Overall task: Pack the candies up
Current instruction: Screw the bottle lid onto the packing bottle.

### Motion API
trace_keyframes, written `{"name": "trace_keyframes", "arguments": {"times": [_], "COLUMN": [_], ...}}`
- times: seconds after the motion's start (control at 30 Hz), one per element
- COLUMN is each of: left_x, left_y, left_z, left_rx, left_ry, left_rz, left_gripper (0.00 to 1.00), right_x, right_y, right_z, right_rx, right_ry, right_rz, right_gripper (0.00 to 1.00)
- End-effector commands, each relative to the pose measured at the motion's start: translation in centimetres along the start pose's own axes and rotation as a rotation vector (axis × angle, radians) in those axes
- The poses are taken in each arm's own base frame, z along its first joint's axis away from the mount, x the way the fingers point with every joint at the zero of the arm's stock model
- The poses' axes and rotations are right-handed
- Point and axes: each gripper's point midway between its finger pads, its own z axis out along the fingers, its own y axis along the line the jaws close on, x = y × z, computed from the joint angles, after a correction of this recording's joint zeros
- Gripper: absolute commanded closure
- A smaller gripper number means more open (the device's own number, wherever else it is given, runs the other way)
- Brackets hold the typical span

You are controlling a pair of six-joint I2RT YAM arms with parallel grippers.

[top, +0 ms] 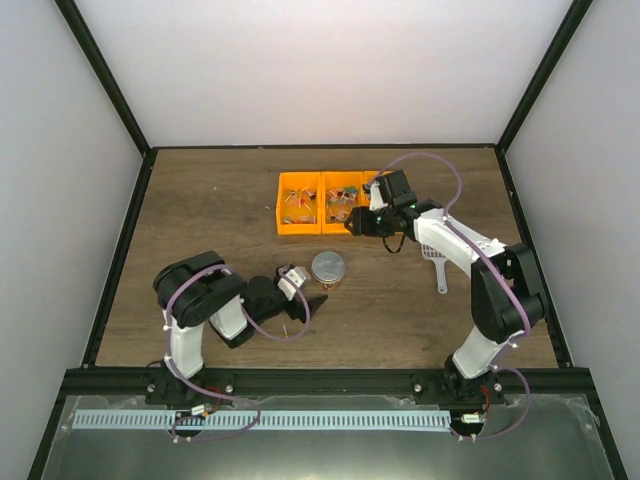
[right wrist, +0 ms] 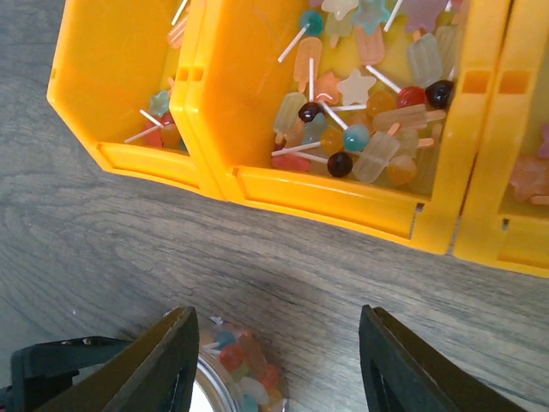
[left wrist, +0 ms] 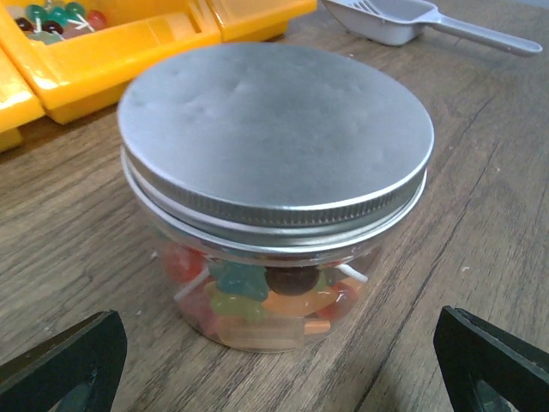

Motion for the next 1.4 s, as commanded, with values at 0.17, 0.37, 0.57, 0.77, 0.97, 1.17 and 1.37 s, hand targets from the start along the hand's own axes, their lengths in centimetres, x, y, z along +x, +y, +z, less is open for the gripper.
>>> {"name": "trace_keyframes", "arguments": {"times": [0.17, 0.37, 0.57, 0.77, 0.97, 1.17, 1.37], "left_x": [-1.7, -2.1, -1.4, -1.0, -0.9, -0.6, -0.1], "left_y": [-0.7, -0.3, -0.8, -0.6, -0.9, -1.3, -1.2], "left_z": [2.1, 3.1, 4.3, 4.5, 4.1, 3.7, 3.6], "left_rx": [0.051, 0.039, 0.078, 0.074, 0.089, 0.107, 0.102], "left_ry": [-0.084, -0.091, -0.090, -0.078, -0.074, -0.063, -0.051], "left_rz": [0.098, 0.147, 0.135, 0.116, 0.124, 0.106, 0.085], "left_gripper": [0.00, 0.00, 0.03, 0.13, 0.14, 0.20, 0.20], "right_x": [-0.4, -0.4, -0.4, 0.0, 0.6, 3.1, 5.1], "right_y": [0.4, 0.4, 0.7, 0.7, 1.9, 2.3, 3.1], "right_z": [0.5, 1.0, 0.1, -0.1, -0.1, 1.1, 2.0], "right_rx": [-0.099, -0.109, -0.115, -0.120, -0.200, -0.284, -0.307], "right_ry": [0.023, 0.039, 0.026, 0.024, 0.036, 0.112, 0.162], "right_rz": [0.010, 0.028, 0.036, 0.039, 0.042, 0.067, 0.000], "right_gripper": [0.47, 0.47, 0.47, 0.47, 0.49, 0.73, 0.82]}}
